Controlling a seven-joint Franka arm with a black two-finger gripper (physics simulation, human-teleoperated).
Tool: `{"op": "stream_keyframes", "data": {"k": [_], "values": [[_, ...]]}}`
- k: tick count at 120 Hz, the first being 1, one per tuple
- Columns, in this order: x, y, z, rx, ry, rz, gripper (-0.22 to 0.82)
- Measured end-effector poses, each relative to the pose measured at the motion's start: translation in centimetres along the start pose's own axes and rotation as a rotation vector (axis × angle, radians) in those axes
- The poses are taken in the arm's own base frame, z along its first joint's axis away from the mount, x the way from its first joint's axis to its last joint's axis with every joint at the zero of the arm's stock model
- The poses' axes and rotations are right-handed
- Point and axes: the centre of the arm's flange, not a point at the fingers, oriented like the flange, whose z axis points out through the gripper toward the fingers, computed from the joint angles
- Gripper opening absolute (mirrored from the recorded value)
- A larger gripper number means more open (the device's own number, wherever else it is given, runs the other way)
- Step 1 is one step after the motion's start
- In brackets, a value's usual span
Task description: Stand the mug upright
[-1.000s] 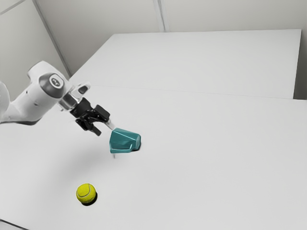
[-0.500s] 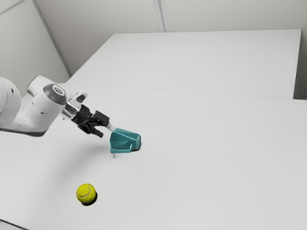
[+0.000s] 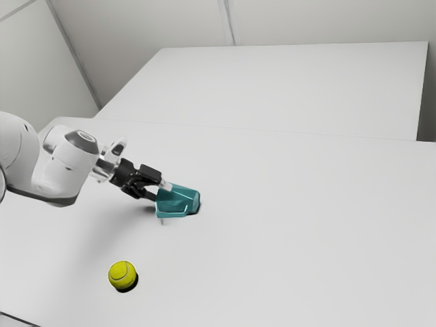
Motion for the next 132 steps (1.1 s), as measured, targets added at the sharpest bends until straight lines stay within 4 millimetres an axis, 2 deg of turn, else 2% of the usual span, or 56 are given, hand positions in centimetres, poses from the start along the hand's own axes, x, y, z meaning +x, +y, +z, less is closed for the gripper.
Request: {"op": "stream_keyframes", "data": {"k": [64,86,132], "values": [[-0.5,-0.2,1.8,-0.111,0.016,0.013,0.59],[-0.4,-0.1,1.9,-0.126,0.026,0.032,0.48],[-0.4,-0.1,2.4,-0.141,0.04,0.06,0.18]]}}
